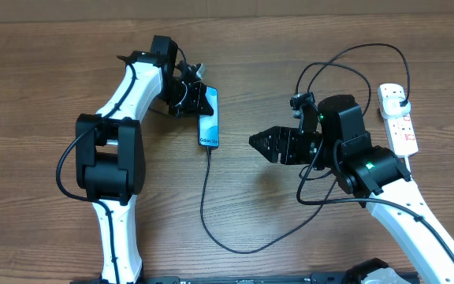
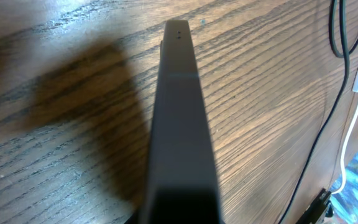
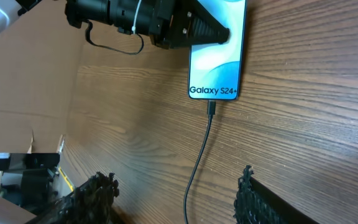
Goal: Plug charger to phone and switch on socket
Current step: 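Lower the phone flat onto the table with the left gripper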
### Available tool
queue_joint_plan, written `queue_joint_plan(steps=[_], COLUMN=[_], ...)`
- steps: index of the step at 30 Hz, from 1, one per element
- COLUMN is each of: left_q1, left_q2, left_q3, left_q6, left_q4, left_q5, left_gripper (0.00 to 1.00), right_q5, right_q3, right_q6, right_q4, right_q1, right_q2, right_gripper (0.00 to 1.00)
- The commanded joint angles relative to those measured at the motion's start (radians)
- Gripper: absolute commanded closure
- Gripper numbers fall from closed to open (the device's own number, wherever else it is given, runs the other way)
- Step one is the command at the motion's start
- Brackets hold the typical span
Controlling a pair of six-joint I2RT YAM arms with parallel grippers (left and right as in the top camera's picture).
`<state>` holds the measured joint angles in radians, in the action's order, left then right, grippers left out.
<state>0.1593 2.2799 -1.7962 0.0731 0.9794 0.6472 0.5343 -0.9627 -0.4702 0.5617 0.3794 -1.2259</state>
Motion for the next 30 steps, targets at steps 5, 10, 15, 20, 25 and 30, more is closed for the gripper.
queue_joint_plan(steps=[5, 10, 15, 20, 25, 30], left_q1=[0.004, 0.006, 0.006, 0.006, 0.010, 0.011], left_q2=[-0.023, -0.023, -0.023, -0.023, -0.023, -0.023], left_q3=[0.010, 0.010, 0.010, 0.010, 0.035, 0.113], left_q6=[0.021, 0.065, 0.074, 0.116, 0.138, 0.160], left_q4=[0.041, 0.084, 0.090, 0.090, 0.072, 0.002], left_q5=[0.003, -0.001, -0.002, -0.058, -0.080, -0.078], left_gripper=[0.95, 0.96, 0.96, 0.95, 0.96, 0.96], right_q5=[-0.011, -0.011, -0.011, -0.011, -0.011, -0.011], right_q3=[-0.018, -0.018, -0.018, -0.018, -0.018, -0.018], right_q6=[0.008, 0.008, 0.008, 0.008, 0.008, 0.008], right_q4=[-0.005, -0.004, 0.007, 0.022, 0.021, 0.024], right_q1=[-0.006, -0.006, -0.006, -0.006, -0.006, -0.006], right_q2=[0.012, 0.012, 0.012, 0.012, 0.012, 0.012], right_gripper=[0.35, 0.35, 0.35, 0.35, 0.35, 0.35])
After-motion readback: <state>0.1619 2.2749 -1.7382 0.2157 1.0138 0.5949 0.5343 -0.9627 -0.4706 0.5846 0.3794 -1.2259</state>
